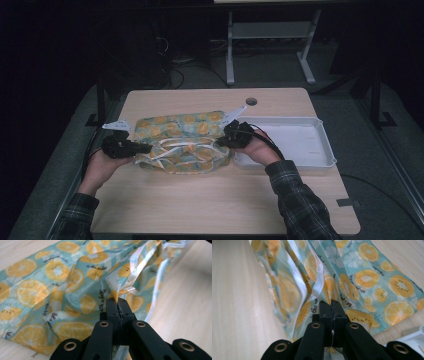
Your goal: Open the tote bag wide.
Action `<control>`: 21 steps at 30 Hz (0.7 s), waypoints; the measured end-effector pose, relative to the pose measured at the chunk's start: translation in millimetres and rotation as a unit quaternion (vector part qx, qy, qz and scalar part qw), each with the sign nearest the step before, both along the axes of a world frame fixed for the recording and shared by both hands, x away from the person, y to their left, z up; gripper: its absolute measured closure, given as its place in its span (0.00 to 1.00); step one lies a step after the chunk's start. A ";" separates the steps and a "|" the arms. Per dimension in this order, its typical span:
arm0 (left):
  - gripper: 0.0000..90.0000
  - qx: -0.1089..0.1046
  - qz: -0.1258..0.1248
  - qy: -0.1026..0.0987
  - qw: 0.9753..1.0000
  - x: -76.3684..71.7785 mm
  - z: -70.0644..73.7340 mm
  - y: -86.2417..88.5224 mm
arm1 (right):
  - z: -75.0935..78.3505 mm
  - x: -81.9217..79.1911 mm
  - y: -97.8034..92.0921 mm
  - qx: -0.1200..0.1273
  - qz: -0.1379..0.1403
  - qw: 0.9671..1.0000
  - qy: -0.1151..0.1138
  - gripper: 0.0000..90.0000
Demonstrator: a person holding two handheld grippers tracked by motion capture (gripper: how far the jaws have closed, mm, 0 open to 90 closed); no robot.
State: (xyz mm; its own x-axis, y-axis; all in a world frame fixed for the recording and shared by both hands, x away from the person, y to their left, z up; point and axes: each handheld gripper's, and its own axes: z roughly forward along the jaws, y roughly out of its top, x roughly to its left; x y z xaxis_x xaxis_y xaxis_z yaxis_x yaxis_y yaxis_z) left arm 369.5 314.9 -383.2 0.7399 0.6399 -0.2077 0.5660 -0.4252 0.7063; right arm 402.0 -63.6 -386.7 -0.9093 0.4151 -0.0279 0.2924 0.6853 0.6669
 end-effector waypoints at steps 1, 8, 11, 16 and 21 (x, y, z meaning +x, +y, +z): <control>0.99 -0.004 0.014 0.008 1.000 6.5 -5.6 -0.7 | -3.8 6.2 2.9 -0.008 -0.008 1.000 -0.002 0.99; 0.99 0.000 0.032 0.035 0.999 23.1 -22.5 -0.5 | -18.0 20.9 10.9 -0.029 -0.024 0.999 -0.002 0.98; 0.99 0.008 0.042 0.058 0.997 31.7 -34.3 -2.7 | -29.7 27.8 15.0 -0.044 -0.029 0.999 -0.003 0.98; 0.99 0.011 0.046 0.070 0.996 37.2 -40.3 -2.0 | -37.5 31.7 19.3 -0.054 -0.032 0.998 0.007 0.98; 0.99 0.014 0.040 0.083 0.996 41.0 -47.5 -5.8 | -42.2 32.7 22.3 -0.058 -0.032 0.998 0.011 0.98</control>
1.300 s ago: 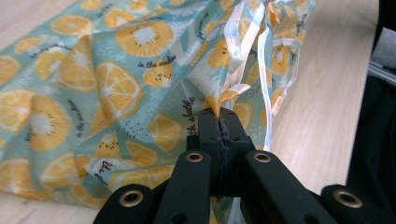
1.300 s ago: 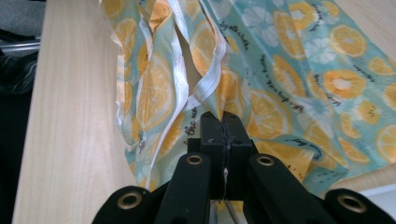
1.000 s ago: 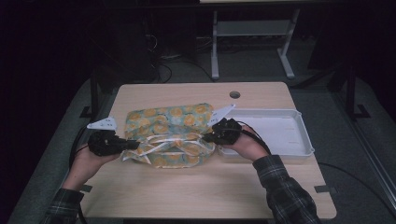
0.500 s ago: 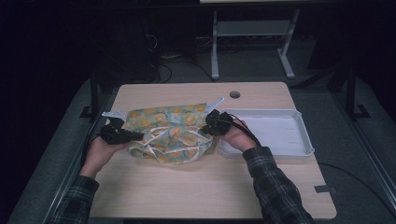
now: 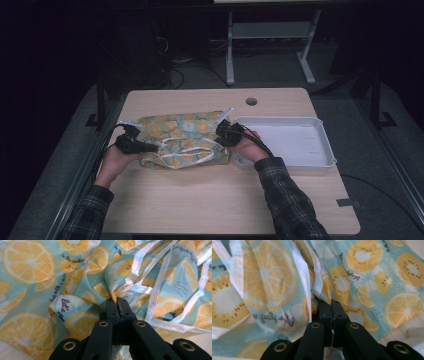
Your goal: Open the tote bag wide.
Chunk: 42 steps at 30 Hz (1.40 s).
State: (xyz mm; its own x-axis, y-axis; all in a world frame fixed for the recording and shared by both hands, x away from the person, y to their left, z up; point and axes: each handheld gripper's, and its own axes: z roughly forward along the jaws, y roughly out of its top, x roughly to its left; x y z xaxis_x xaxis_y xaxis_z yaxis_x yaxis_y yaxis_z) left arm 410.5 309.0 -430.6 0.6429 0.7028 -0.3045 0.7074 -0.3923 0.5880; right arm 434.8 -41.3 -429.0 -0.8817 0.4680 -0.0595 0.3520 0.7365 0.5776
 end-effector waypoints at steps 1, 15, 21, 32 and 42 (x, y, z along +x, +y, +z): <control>0.99 0.000 0.000 0.000 1.000 0.0 0.0 0.0 | -0.3 -0.2 0.5 -0.001 0.000 1.000 0.001 0.98; 0.99 0.033 -0.041 0.013 0.999 -14.9 3.2 -7.7 | 0.1 -13.2 6.3 -0.018 0.037 0.999 0.007 0.98; 0.99 0.029 -0.061 0.017 0.998 -32.2 3.7 -7.8 | 1.0 -29.8 4.8 -0.026 0.063 0.998 0.008 0.98; 0.99 0.023 -0.108 0.022 0.994 -85.1 6.7 -15.0 | 4.1 -64.9 -1.9 -0.038 0.106 0.994 0.003 0.98; 0.99 -0.003 -0.121 0.003 0.993 -108.7 19.6 -10.8 | 14.8 -83.0 -9.7 -0.014 0.127 0.992 0.000 0.98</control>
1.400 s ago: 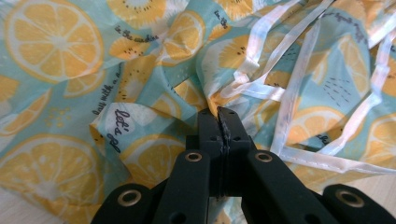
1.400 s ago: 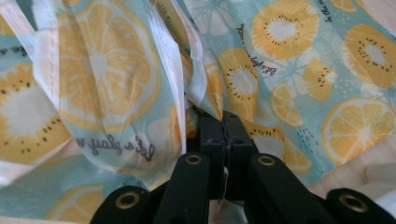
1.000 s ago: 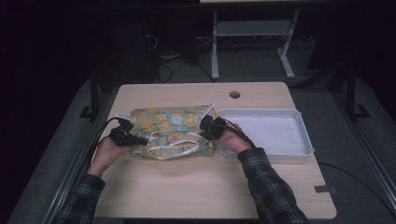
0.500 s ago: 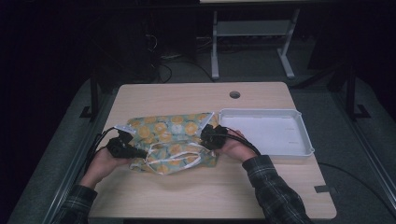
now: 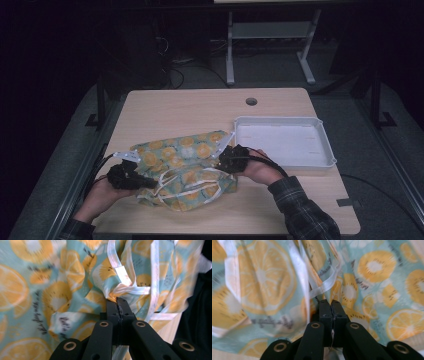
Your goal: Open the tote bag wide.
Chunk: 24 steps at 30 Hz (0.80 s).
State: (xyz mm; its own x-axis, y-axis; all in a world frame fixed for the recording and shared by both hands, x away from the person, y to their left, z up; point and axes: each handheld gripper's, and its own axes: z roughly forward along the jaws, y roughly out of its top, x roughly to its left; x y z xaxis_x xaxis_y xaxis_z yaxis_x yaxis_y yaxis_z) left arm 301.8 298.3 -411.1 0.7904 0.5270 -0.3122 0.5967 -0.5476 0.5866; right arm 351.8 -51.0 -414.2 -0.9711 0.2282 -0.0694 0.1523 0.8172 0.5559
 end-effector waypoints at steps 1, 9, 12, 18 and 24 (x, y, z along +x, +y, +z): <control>0.99 -0.010 0.003 -0.003 1.000 0.2 4.4 2.1 | 0.0 0.0 0.0 0.000 0.000 1.000 0.000 0.98; 0.98 -0.061 0.053 -0.032 0.996 17.1 13.6 16.1 | 15.6 14.9 -4.8 0.041 -0.034 0.998 -0.015 0.96; 0.98 -0.048 0.085 -0.018 0.995 30.7 -1.0 18.5 | 4.8 23.3 1.8 0.020 -0.052 0.998 -0.016 0.96; 0.98 -0.009 0.110 0.016 0.994 42.2 -18.6 18.4 | -13.8 26.4 13.5 -0.025 -0.055 0.998 -0.019 0.97; 0.98 0.015 0.098 0.038 0.994 38.2 -25.8 14.0 | -26.0 26.8 17.3 -0.049 -0.051 0.997 -0.017 0.98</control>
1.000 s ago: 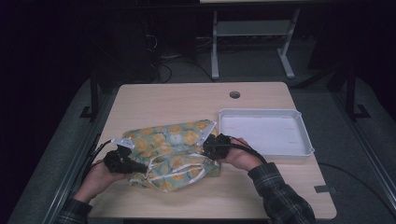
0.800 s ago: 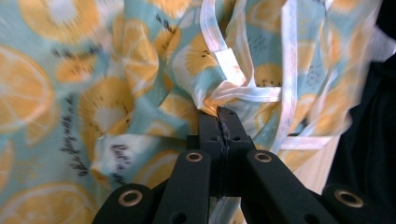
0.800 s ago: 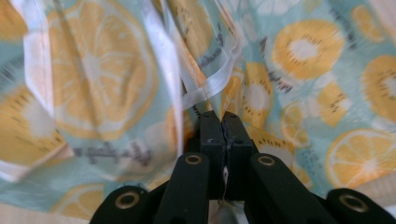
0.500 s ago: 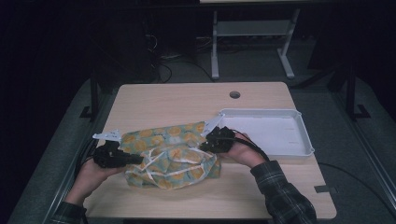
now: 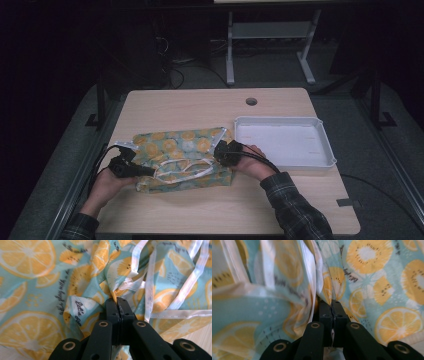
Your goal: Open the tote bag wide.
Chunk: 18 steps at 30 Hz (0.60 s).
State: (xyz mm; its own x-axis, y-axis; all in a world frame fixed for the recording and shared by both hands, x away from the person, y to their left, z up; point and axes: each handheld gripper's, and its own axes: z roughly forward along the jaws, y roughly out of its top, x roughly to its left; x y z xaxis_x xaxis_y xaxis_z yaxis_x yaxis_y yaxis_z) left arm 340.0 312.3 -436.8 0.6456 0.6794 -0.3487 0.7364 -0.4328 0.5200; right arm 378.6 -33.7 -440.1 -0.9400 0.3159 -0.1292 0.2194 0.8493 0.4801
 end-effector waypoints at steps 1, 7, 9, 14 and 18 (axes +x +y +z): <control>0.98 0.003 -0.004 -0.002 1.000 -1.1 0.5 -0.6 | 0.0 0.0 0.0 0.000 0.000 1.000 0.000 0.98; 0.73 0.001 -0.002 -0.033 0.999 -6.6 7.8 4.0 | 6.2 2.7 -7.7 0.025 -0.014 1.000 0.006 0.87; 0.66 -0.006 0.002 -0.043 0.999 -7.9 12.6 7.2 | 9.1 4.7 -12.7 0.036 -0.019 0.999 0.009 0.81; 0.54 -0.021 -0.001 -0.069 0.997 -10.4 28.3 17.7 | 26.4 7.7 -30.0 0.082 -0.045 0.995 0.021 0.61; 0.50 -0.026 -0.002 -0.083 0.996 -10.0 36.6 21.6 | 37.6 8.2 -38.6 0.106 -0.057 0.993 0.020 0.55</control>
State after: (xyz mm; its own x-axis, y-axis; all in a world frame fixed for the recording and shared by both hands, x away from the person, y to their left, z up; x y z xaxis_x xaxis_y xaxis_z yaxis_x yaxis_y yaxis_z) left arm 330.0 333.9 -400.2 0.6994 0.6610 -0.2717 0.6372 -0.4045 0.6560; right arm 386.8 -72.3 -402.5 -0.9000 0.4357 -0.0114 0.3302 0.6985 0.6349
